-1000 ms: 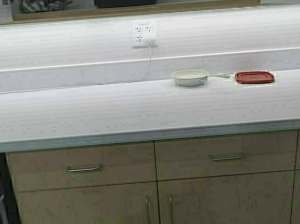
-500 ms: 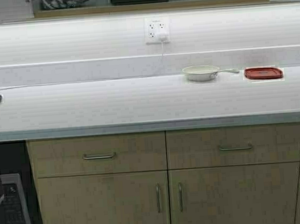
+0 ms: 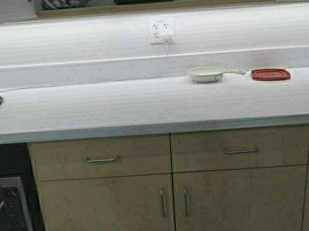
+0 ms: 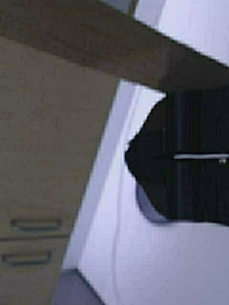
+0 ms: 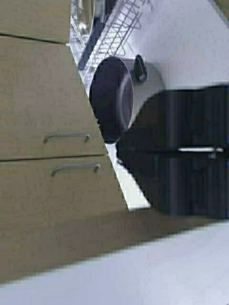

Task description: Open the cabinet, put the pot inside, then close it

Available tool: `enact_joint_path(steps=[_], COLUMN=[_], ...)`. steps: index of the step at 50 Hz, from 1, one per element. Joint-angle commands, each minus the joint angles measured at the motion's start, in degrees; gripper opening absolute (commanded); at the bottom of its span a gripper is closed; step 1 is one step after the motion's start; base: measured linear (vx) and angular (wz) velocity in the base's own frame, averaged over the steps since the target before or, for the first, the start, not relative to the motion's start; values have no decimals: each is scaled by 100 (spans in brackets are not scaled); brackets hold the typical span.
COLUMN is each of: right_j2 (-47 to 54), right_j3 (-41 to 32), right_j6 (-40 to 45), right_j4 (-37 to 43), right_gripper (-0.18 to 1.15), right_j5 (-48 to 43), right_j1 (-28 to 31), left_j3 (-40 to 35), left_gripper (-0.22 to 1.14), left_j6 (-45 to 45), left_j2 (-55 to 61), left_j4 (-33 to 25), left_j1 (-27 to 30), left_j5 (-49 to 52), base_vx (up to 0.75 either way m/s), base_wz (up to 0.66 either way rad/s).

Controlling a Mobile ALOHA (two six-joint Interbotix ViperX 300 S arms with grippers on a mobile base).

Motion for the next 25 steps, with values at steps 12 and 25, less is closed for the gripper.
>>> enact_joint_path(steps=[12,25], right_j2=[-141,-932], right_j3=[-97,633], right_j6=[-18,-308], right_j4=[26,-202], right_gripper=[6,6], right_j5=[-123,-44], right_j1=[686,1652], left_j3=[-79,668], left_gripper=[4,4], left_j6=[-26,-105], left_j2=[-88,-694], left_j4=[-26,-9], left_j1=[-659,-1134], left_j5=[-44,-70], base_vx=[1,1], base_wz=[0,-2])
